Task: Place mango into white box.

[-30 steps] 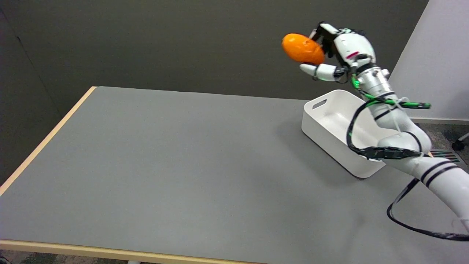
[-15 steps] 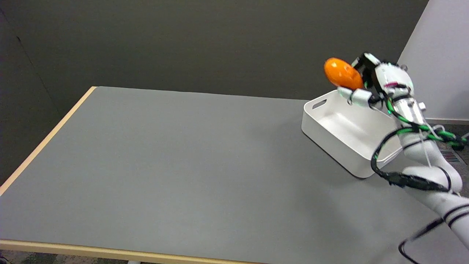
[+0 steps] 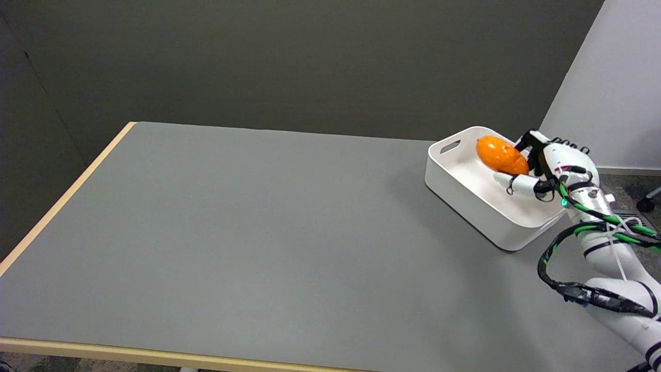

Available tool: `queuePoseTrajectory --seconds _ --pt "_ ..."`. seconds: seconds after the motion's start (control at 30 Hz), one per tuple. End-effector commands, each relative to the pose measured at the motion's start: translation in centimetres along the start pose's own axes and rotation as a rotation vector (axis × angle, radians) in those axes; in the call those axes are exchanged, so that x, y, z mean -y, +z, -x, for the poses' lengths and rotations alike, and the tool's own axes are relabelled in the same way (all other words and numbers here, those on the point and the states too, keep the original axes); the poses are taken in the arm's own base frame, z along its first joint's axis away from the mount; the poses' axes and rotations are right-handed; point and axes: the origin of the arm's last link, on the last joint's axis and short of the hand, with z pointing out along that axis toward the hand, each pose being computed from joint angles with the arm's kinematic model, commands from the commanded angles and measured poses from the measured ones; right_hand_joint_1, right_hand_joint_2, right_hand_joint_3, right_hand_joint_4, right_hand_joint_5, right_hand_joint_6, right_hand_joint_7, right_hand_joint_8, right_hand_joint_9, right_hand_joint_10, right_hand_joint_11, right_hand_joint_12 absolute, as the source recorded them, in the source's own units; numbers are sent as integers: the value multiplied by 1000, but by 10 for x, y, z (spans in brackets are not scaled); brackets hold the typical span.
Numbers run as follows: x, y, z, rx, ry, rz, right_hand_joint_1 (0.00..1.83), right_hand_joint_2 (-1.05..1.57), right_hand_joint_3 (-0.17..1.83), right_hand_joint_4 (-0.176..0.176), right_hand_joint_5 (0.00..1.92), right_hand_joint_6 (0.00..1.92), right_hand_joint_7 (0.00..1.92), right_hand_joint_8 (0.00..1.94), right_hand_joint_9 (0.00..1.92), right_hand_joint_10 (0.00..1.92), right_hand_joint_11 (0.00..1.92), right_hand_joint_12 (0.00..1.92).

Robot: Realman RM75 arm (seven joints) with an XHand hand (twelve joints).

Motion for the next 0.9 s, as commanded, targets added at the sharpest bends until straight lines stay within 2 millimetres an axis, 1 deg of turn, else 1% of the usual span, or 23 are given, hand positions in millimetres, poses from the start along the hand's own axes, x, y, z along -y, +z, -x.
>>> queuePoseTrajectory --seconds 0.03,0.07,0.1,0.17,0.23,0.3,0.37,0.47,0.6,0.67,0.7,0.77,0.8,0.9 --pt "-8 -24 16 90 -30 29 791 1118 433 140 532 1539 770 1082 726 1401 382 1654" --pt "-5 -24 19 102 -27 23 771 924 704 144 463 1301 728 1041 709 1354 364 1624" --pt "-3 -24 21 115 -25 19 754 784 899 147 408 1116 689 989 685 1303 351 1591" --pt "0 -24 24 132 -20 15 725 757 934 140 346 938 591 746 566 1122 352 1479" --pt "4 -24 24 136 -15 10 660 727 995 122 303 730 486 597 499 947 297 1405" --pt "7 -23 23 133 -11 3 653 699 980 104 245 527 376 451 350 789 221 1342" --pt "10 -22 20 129 -7 -2 597 683 1024 104 211 492 327 437 319 740 217 1295" --pt "14 -20 17 132 -4 -11 595 662 994 94 162 405 236 318 213 637 156 1266" --pt "17 -19 15 133 22 -13 497 620 977 90 88 329 121 249 101 544 100 1198" --pt "20 -18 11 114 47 -17 452 608 940 87 51 294 56 215 45 488 52 1145" --pt "22 -17 8 104 50 -22 438 597 957 88 47 274 49 190 36 478 48 1108" --pt "25 -14 -1 74 58 -33 404 577 974 86 31 249 23 161 15 439 38 1040" --pt "29 -11 -10 45 62 -45 382 568 974 84 20 243 0 156 0 406 32 1005" --pt "40 -7 -33 -38 79 -86 394 582 983 79 19 215 -1 138 -1 360 26 980"
